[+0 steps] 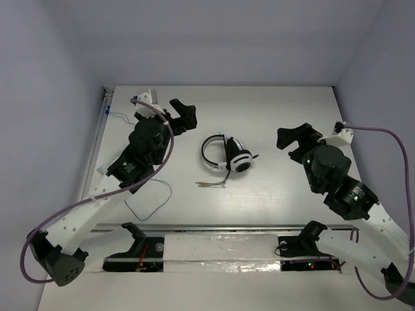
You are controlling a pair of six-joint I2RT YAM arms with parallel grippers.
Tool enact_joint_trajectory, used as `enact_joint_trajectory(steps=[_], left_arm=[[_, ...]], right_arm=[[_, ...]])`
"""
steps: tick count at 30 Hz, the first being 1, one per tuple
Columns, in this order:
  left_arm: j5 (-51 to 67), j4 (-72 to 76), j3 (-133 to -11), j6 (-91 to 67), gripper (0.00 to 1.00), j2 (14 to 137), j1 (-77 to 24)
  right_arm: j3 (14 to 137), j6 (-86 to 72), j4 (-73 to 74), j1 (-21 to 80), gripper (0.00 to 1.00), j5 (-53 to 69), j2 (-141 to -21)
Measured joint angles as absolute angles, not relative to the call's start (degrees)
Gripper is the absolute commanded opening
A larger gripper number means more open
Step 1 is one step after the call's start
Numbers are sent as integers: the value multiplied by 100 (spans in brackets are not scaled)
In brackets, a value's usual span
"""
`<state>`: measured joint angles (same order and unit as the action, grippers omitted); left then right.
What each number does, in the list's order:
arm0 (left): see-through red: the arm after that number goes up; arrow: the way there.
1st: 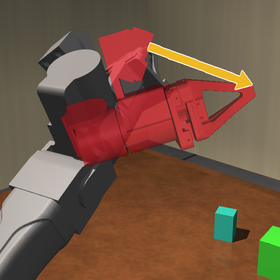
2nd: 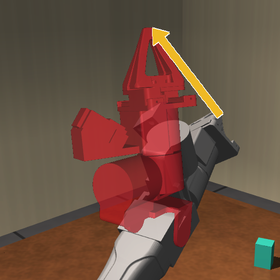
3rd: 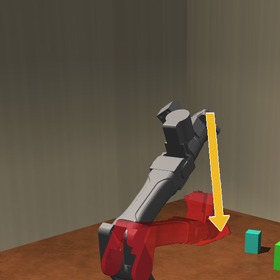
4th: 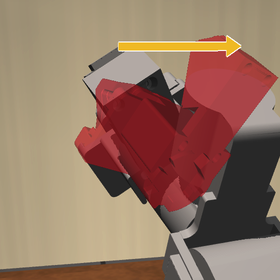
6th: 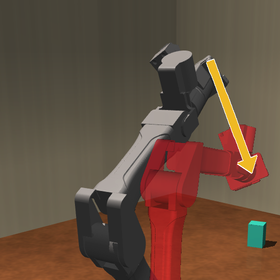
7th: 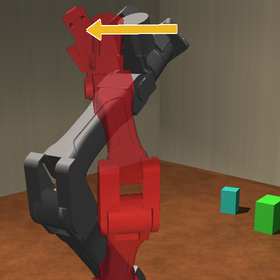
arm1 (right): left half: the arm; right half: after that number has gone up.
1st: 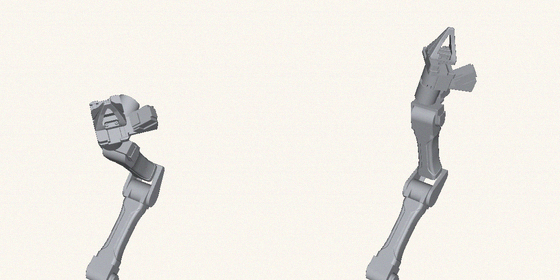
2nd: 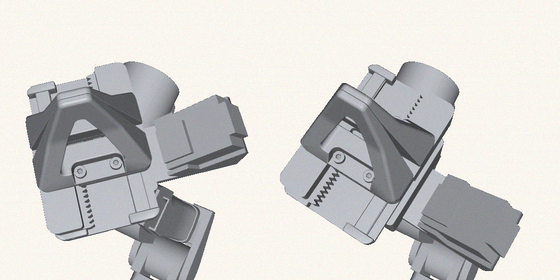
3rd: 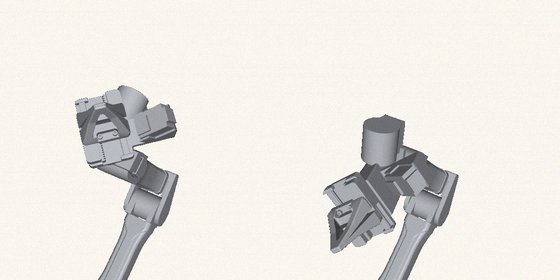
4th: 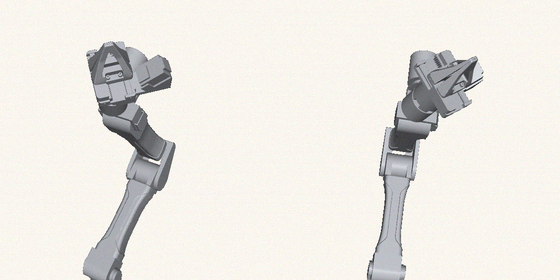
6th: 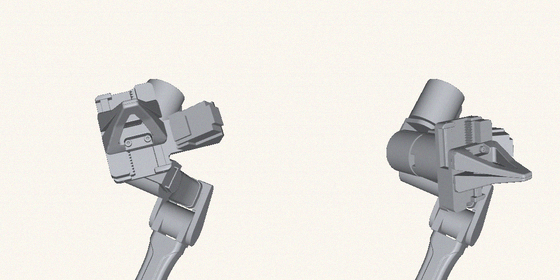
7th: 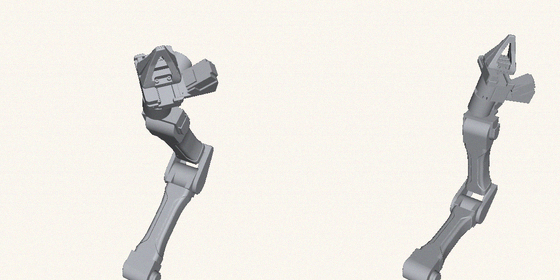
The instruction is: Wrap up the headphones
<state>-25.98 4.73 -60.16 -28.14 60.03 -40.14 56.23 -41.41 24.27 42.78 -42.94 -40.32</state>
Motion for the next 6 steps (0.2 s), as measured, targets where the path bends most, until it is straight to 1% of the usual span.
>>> enact_joint_trajectory(steps=[6], left_arm=[[-2512, -167, -6200, -2517, 99, 5363, -4014]], right_arm=[[5621, -4066, 2711, 4276, 100, -4311, -3809]])
